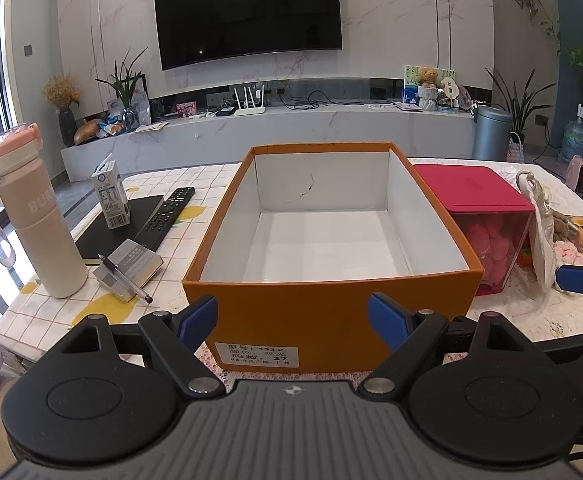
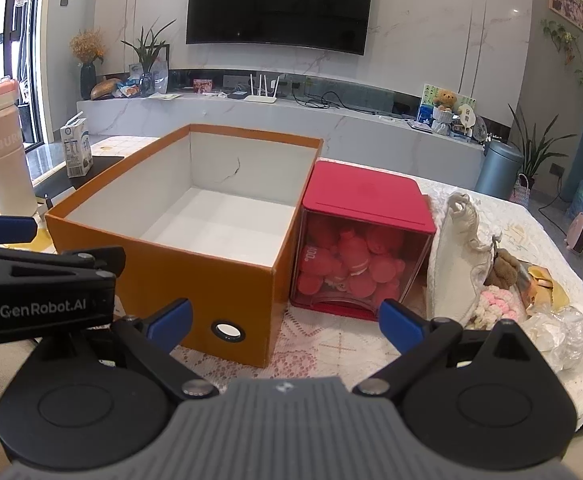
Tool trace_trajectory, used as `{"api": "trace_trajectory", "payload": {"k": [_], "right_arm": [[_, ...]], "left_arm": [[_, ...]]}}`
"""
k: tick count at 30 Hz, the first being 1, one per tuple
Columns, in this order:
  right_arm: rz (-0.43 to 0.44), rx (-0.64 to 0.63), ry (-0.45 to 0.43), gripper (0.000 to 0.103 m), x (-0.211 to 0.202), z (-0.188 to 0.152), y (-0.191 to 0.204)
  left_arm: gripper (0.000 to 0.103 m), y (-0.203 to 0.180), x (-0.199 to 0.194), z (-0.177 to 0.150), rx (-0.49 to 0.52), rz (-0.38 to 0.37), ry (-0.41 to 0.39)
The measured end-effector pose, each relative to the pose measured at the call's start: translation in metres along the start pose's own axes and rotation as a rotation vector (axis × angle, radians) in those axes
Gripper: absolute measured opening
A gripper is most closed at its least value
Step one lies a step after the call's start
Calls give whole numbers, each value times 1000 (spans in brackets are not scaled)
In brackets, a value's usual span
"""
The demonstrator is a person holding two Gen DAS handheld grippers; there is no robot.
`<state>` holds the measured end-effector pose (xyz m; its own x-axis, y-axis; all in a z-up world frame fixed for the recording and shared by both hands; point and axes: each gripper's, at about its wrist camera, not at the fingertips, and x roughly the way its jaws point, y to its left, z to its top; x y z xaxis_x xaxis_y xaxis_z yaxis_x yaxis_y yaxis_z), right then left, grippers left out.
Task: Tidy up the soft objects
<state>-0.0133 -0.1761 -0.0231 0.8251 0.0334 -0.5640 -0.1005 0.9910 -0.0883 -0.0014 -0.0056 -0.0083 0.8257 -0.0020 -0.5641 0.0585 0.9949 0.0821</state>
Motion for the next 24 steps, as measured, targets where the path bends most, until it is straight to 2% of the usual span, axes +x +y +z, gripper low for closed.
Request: {"api": "trace_trajectory", "payload": {"k": [24], "right_arm": [[-11,-16,3,98,2,-1,2]], "left_arm": [[100,2,2,-1,-10,2,26]]}}
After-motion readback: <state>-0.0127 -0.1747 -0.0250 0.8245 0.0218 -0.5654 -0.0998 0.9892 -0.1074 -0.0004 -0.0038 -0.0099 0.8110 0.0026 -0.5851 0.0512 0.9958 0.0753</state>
